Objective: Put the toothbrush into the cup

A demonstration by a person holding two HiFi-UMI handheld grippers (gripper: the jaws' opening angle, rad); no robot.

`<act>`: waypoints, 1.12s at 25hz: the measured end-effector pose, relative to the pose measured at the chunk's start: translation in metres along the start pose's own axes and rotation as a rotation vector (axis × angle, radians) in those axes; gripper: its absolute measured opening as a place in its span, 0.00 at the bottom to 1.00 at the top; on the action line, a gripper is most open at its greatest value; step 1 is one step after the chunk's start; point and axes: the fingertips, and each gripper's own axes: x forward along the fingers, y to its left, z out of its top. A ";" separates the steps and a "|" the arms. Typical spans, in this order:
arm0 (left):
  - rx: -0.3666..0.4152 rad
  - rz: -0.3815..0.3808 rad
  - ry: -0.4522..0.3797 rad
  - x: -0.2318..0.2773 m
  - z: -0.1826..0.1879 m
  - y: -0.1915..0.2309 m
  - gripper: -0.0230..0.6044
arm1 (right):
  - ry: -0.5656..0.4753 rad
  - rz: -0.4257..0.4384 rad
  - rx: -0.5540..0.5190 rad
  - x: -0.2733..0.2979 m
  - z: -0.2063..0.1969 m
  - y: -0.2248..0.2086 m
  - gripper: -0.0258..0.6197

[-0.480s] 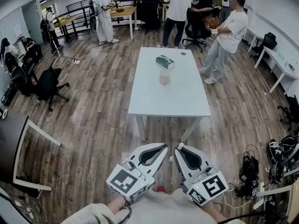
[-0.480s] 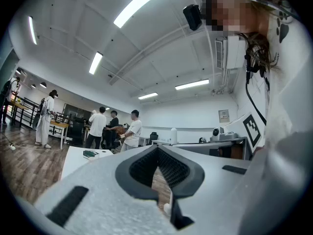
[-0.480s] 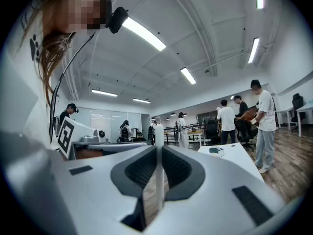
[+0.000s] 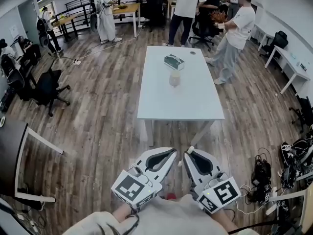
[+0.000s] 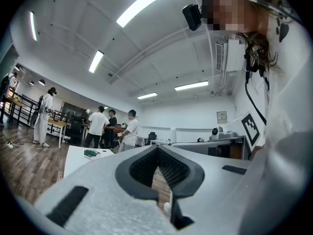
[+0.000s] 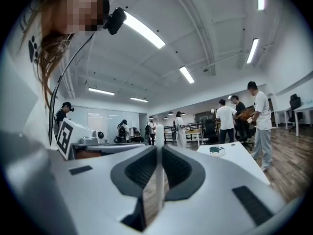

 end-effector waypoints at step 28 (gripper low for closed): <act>-0.044 0.092 0.020 0.093 -0.022 0.140 0.05 | 0.037 0.044 0.028 0.128 -0.006 -0.113 0.11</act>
